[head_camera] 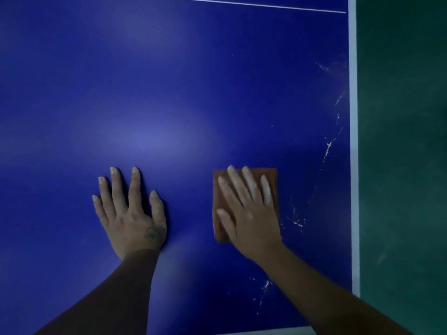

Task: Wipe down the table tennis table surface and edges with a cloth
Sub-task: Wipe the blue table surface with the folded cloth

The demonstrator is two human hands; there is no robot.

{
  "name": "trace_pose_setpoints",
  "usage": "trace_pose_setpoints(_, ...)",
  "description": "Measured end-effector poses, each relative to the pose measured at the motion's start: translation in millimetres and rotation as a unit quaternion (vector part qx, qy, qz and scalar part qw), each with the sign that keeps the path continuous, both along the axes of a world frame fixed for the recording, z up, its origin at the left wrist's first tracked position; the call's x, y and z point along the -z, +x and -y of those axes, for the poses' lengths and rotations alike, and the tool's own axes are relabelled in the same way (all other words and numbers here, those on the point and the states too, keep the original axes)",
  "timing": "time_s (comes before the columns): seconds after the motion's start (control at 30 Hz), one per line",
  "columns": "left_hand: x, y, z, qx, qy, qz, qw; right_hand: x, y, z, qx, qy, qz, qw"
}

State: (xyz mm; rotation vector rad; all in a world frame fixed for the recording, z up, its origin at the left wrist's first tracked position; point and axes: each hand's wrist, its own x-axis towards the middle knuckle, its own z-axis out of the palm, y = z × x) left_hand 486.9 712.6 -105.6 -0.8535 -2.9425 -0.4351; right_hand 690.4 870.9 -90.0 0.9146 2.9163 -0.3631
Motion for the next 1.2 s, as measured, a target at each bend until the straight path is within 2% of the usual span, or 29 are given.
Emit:
trace_pose_setpoints(0.1,0,0,1,-0.001,0.001,0.002,1.000,-1,20,13,-0.050,-0.016,0.009,0.999)
trace_pose_setpoints(0.23,-1,0,0,-0.002,-0.007,0.009,1.000,-2,-11,-40,-0.082,-0.016,-0.020,0.996)
trace_pose_setpoints(0.4,-5,2,-1,-0.009,-0.011,0.026,1.000,-2,-60,-140,0.015,0.027,-0.020,0.999)
trace_pose_setpoints(0.5,-6,3,-2,-0.008,-0.012,0.025,1.000,-6,-60,-170,0.081,0.033,0.000,0.996)
trace_pose_setpoints(0.63,-5,3,-1,-0.009,-0.012,0.029,0.999,-6,-15,-133,0.155,0.048,-0.004,0.987)
trace_pose_setpoints(0.87,-9,3,-1,-0.009,-0.014,0.048,0.999,-6,79,28,0.230,0.037,0.039,0.972)
trace_pose_setpoints(1.0,-11,2,0,0.000,-0.014,0.055,0.998,-8,66,10,0.216,0.041,0.034,0.975)
trace_pose_setpoints(1.1,-13,2,1,0.007,-0.018,0.060,0.998,-11,42,-30,0.272,0.015,0.016,0.962)
trace_pose_setpoints(1.2,-16,1,1,0.017,-0.046,0.078,0.996,-9,34,-18,0.313,0.011,0.010,0.950)
